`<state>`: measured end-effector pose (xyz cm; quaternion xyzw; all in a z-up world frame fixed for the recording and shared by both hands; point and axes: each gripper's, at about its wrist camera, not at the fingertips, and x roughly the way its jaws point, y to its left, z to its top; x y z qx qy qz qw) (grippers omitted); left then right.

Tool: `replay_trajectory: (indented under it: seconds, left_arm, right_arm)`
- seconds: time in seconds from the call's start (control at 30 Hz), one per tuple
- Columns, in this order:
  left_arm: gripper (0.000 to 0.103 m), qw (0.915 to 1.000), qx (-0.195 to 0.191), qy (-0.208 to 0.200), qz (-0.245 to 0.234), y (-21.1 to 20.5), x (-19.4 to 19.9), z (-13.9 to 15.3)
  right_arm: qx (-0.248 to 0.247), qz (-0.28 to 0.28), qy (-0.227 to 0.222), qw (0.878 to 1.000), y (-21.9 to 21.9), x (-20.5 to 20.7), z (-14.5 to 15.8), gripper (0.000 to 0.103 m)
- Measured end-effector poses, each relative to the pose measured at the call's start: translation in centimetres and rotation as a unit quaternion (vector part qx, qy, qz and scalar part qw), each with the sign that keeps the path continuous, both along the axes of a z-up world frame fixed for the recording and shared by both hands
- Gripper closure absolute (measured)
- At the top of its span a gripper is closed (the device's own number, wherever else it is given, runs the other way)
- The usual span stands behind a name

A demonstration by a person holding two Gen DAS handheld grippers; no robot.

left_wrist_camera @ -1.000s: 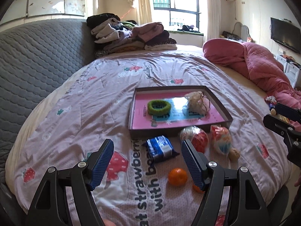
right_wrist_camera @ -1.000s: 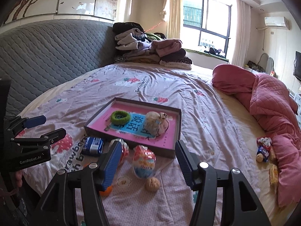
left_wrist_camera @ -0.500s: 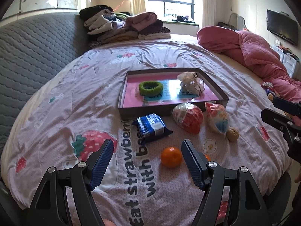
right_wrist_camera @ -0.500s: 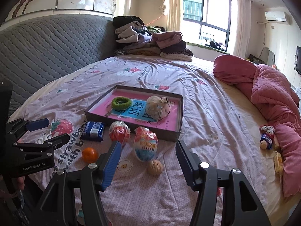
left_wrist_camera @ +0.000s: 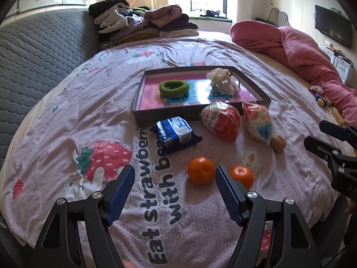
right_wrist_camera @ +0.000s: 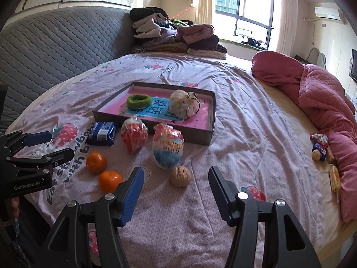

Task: Organize objects
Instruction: 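Withdraw both grippers from the tray back toward the tangerines and walnut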

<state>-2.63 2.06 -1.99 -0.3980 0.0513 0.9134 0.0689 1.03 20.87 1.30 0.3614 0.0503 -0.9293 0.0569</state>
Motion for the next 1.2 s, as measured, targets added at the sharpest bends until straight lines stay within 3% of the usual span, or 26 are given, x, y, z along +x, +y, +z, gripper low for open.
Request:
replay_trajectory:
  seconds: [1.2]
  left_arm:
    - [0.028,0.9990,0.001,-0.039,-0.022,0.8,-1.2,-4.5]
  right_arm:
    - [-0.011,-0.014,-0.038,0.999,0.5,-1.7,-4.4,0.043]
